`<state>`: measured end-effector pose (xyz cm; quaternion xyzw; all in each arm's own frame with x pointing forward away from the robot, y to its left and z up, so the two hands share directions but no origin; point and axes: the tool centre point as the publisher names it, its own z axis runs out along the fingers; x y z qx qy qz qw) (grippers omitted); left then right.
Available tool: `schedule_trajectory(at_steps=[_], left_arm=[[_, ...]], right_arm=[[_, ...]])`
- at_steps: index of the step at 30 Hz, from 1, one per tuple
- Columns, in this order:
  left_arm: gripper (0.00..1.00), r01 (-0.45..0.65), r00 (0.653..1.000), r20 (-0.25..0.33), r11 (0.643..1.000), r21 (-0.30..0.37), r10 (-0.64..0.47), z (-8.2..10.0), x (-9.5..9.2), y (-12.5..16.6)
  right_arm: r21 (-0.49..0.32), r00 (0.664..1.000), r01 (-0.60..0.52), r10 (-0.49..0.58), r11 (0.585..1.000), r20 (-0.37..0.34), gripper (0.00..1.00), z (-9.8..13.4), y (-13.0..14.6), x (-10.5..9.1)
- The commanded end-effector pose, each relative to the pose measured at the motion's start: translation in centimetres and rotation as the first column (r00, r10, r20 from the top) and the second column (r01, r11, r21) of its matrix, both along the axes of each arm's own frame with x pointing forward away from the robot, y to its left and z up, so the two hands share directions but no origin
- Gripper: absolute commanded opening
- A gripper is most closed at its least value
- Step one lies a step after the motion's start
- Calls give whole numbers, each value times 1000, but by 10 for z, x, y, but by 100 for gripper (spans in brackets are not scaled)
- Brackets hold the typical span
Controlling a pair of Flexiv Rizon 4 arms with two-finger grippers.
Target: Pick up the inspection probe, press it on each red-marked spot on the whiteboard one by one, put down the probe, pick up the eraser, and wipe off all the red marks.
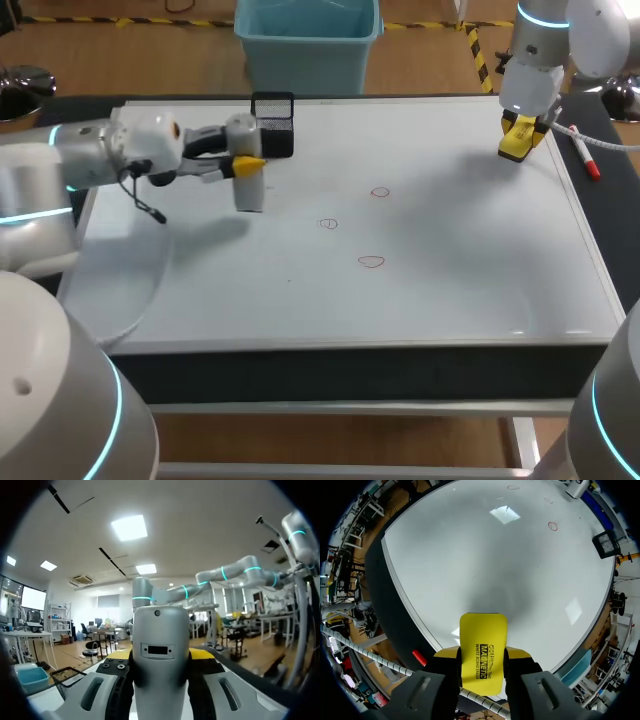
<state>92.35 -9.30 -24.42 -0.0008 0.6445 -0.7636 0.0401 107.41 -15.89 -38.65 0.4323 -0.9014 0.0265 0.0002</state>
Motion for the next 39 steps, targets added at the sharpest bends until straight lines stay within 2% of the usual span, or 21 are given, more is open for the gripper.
schedule_trajectory(at_steps=[1,8,23,32,39], left_arm=[[0,-40,999,-5,999,0,40,2,-2,18],[0,-89,996,-19,996,-2,89,0,13,48],[0,-141,989,-34,990,2,141,7,64,97],[0,-144,989,-44,990,-11,143,2,85,108],[0,-134,990,-45,991,-26,133,2,91,110]], right_arm=[[-3,1000,-2,2,1000,-4,0,1,0,1],[-3,1000,-2,2,1000,-4,0,1,0,1],[-3,1000,-2,2,1000,-4,0,1,0,1],[-3,1000,-2,2,1000,-4,0,1,0,1],[-3,1000,-2,2,1000,-4,0,1,0,1]])
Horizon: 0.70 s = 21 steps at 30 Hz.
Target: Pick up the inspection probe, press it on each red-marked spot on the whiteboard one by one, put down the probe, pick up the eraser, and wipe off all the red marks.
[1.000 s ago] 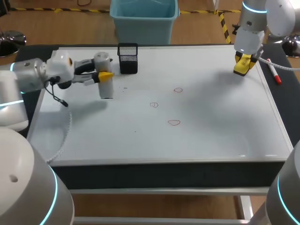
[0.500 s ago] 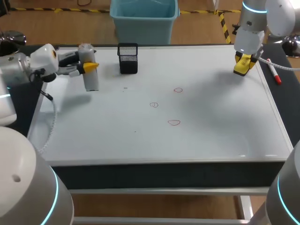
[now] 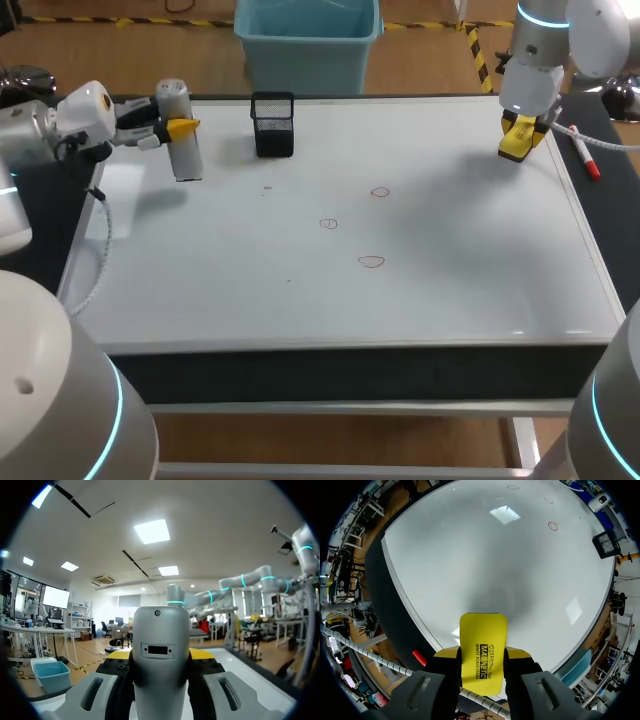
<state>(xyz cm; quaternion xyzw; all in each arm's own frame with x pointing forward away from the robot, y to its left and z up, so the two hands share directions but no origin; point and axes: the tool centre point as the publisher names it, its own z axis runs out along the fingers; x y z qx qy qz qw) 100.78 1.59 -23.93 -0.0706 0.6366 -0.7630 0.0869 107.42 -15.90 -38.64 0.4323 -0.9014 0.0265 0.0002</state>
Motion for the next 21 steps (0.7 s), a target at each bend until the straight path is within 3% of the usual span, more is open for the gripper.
schedule_trajectory(at_steps=[1,18,21], left_arm=[[0,31,1000,4,999,-15,-31,-3,7,1],[0,47,999,12,998,-34,-46,-1,7,-1],[0,47,999,12,998,-34,-46,-1,7,-1]], right_arm=[[-3,1000,-2,2,1000,-4,0,1,0,1],[-3,1000,-2,2,1000,-4,0,1,0,1],[-8,999,-52,53,999,5,0,0,19,-7]])
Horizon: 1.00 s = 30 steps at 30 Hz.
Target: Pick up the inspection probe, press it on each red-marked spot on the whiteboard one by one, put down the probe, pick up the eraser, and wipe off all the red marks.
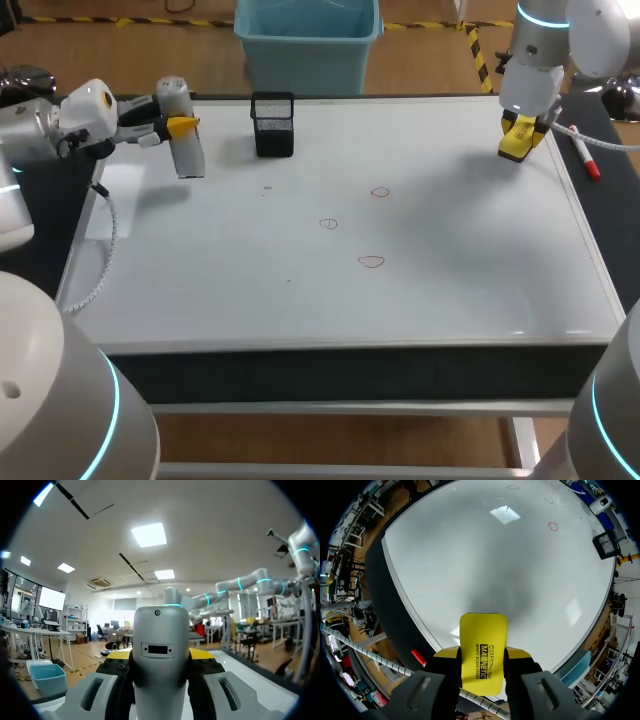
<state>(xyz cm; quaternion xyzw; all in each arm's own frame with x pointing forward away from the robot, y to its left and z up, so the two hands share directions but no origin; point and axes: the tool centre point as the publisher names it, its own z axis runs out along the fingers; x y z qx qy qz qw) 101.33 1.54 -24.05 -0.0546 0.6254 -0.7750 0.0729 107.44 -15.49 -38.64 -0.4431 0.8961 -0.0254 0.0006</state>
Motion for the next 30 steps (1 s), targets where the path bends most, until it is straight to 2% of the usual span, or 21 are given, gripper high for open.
schedule_trajectory(at_steps=[1,9,20,25,30], left_arm=[[0,4,1000,1,1000,-2,-4,0,2,0],[0,4,1000,1,1000,-2,-4,0,2,0],[0,4,1000,1,1000,-2,-4,0,2,0],[0,4,1000,1,1000,-2,-4,0,2,0],[0,4,1000,1,1000,-2,-4,0,2,0]], right_arm=[[1,999,-44,44,999,8,0,-1,22,-11],[15,982,-185,184,983,28,0,16,83,-50],[-7,905,-419,418,908,83,0,48,194,-107],[16,880,-468,465,883,94,0,44,248,-129],[53,855,-518,514,854,72,0,33,295,-147]])
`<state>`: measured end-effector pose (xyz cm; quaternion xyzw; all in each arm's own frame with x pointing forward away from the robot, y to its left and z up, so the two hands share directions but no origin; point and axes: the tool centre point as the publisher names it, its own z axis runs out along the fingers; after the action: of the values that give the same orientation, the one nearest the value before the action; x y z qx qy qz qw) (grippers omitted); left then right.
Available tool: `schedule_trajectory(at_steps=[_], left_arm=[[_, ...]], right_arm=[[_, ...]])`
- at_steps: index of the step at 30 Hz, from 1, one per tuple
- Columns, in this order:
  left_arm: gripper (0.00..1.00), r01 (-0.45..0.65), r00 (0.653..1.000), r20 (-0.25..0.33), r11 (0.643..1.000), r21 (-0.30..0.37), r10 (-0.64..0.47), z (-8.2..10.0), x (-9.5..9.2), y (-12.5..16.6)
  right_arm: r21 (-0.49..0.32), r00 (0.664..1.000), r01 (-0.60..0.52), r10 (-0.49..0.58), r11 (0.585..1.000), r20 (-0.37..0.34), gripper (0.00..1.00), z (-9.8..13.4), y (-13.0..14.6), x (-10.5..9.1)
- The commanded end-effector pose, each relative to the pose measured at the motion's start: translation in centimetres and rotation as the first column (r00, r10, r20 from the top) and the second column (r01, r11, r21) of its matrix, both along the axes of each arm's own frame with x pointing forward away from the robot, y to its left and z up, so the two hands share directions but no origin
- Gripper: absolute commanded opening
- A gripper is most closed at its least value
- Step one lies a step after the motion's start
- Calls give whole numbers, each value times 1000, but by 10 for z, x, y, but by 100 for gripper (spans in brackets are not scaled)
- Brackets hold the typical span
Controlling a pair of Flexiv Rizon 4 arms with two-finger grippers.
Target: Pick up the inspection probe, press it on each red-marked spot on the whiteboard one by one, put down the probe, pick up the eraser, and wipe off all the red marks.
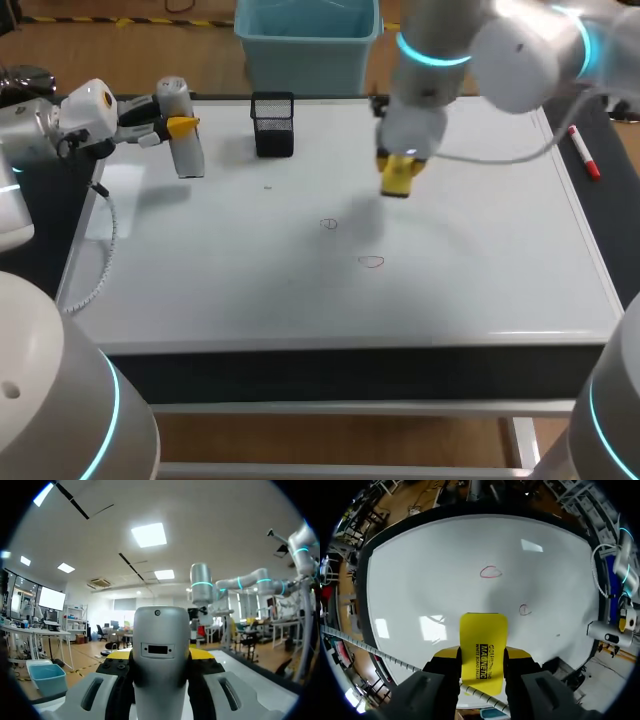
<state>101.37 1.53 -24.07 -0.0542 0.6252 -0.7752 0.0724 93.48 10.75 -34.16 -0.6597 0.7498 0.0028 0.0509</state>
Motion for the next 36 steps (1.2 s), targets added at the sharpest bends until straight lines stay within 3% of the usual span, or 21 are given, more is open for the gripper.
schedule_trajectory(at_steps=[1,6,18,36], left_arm=[[0,3,1000,0,1000,-2,-3,0,1,0],[0,3,1000,0,1000,-2,-3,0,1,0],[0,3,1000,0,1000,-2,-3,0,1,0],[0,3,1000,0,1000,-2,-3,0,1,0]], right_arm=[[-16,1000,-30,30,999,-4,0,-15,41,-11],[-25,994,-97,96,995,-56,0,-26,71,-21],[-26,984,-157,154,987,-94,0,-37,112,-25],[-5,985,-141,139,990,-102,0,-58,112,-31]])
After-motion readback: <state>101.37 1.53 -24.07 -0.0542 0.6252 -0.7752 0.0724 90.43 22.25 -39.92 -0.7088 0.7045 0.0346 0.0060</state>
